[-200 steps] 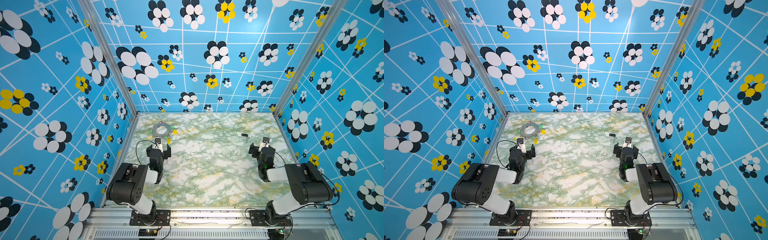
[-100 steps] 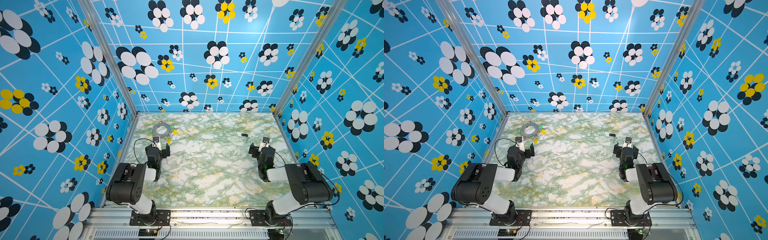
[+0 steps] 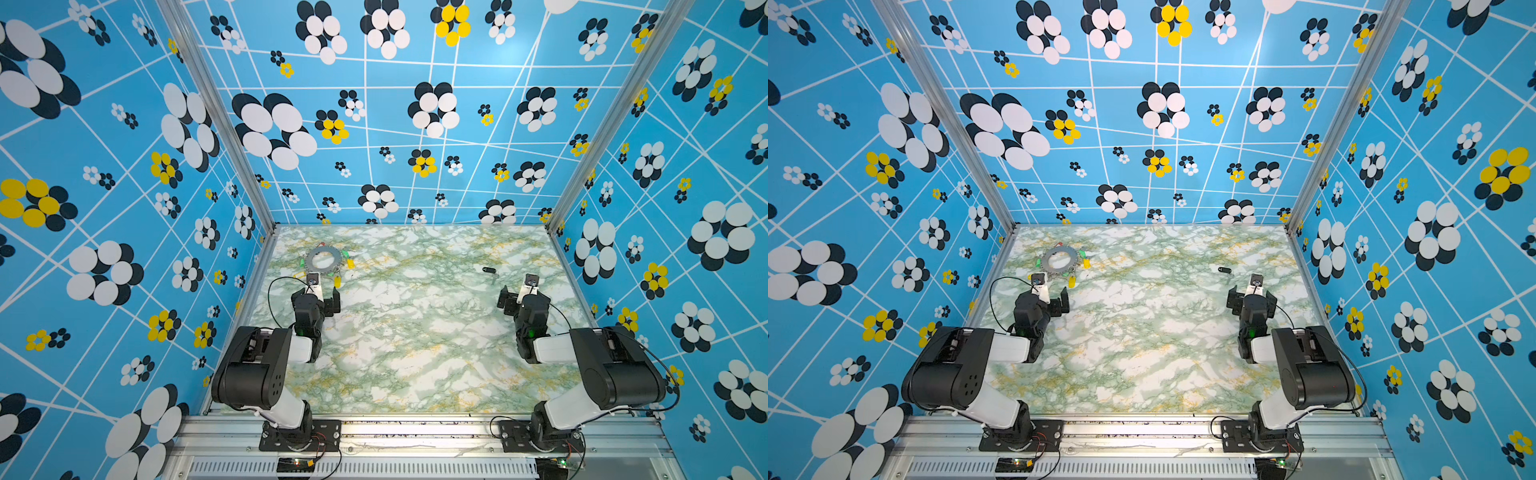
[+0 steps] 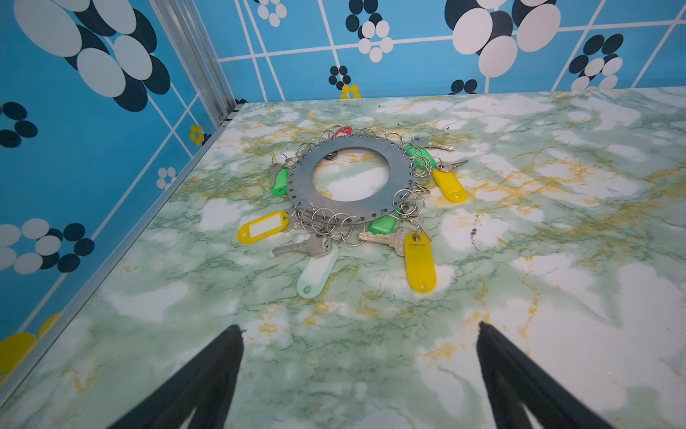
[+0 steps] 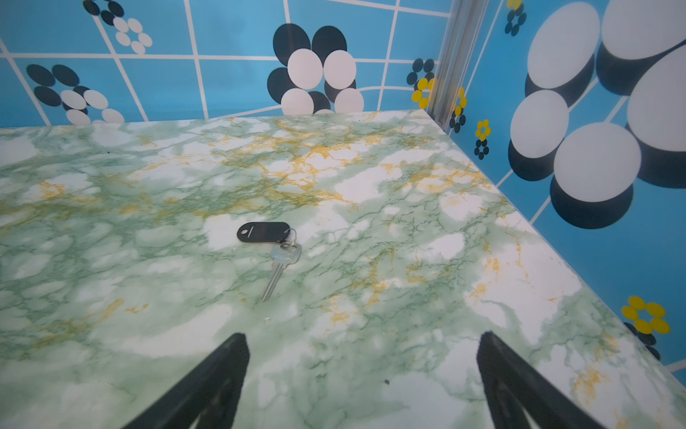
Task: Put the keys on the keyring
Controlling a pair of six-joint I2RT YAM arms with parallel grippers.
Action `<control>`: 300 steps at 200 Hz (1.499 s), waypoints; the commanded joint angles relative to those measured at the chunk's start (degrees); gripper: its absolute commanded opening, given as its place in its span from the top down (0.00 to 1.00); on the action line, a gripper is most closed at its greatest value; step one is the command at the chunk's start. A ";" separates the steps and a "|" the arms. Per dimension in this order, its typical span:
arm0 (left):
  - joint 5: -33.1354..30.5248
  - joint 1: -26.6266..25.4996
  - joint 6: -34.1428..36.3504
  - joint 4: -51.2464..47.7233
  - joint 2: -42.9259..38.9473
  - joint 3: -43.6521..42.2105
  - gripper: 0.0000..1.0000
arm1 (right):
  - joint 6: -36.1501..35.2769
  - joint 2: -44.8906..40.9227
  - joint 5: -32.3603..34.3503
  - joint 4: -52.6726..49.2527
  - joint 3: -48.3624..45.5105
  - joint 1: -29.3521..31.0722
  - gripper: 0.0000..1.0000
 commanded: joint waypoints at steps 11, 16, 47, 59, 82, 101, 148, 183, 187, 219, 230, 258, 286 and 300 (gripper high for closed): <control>-2.84 -0.95 -0.42 -16.27 -10.76 5.74 0.01 | 2.35 -10.07 1.67 -20.38 6.83 0.29 0.01; -2.78 -1.00 -0.70 -19.41 -12.05 7.11 0.01 | 3.22 -11.08 1.70 -23.76 8.06 0.29 0.01; -1.07 -2.10 -2.23 -40.69 -14.16 19.21 0.01 | 7.39 -13.95 1.49 -42.24 16.28 1.88 0.01; 0.00 -2.40 -3.95 -46.96 -12.42 24.16 0.01 | 8.21 -14.22 0.56 -48.33 19.42 3.94 0.01; 3.33 -2.36 -5.94 -58.14 -4.63 34.93 0.01 | 10.17 -14.75 -2.53 -58.35 24.74 6.34 0.01; 5.62 -2.32 -6.12 -63.59 3.49 43.18 0.03 | 11.77 -15.92 -5.23 -64.04 27.68 7.73 0.01; 8.40 -1.31 -6.97 -74.97 24.26 65.42 0.05 | 12.97 -17.47 -10.02 -74.54 33.49 9.16 0.01; 11.90 0.05 -10.02 -82.70 37.45 80.02 0.06 | 13.17 -18.11 -11.18 -78.04 35.90 9.70 0.01; 12.05 0.14 -10.12 -83.09 38.52 81.07 0.06 | 13.10 -18.11 -11.38 -78.17 36.05 9.78 0.01; 10.69 0.40 -10.66 -87.83 44.13 89.13 0.06 | 13.20 -17.60 -12.33 -79.26 37.04 10.03 0.01; 10.81 0.66 -11.53 -90.57 46.13 91.93 0.06 | 13.52 -17.32 -12.67 -79.59 37.45 10.01 0.01; 11.94 0.80 -12.14 -96.49 50.37 97.93 0.07 | 13.84 -16.97 -13.19 -79.76 38.39 10.18 0.01; 14.27 0.76 -13.43 -99.61 52.11 99.54 0.08 | 13.70 -16.93 -13.18 -80.54 39.21 10.32 0.01; 14.79 0.67 -13.96 -100.63 52.63 99.22 0.09 | 13.58 -17.13 -13.46 -81.03 39.71 10.27 0.01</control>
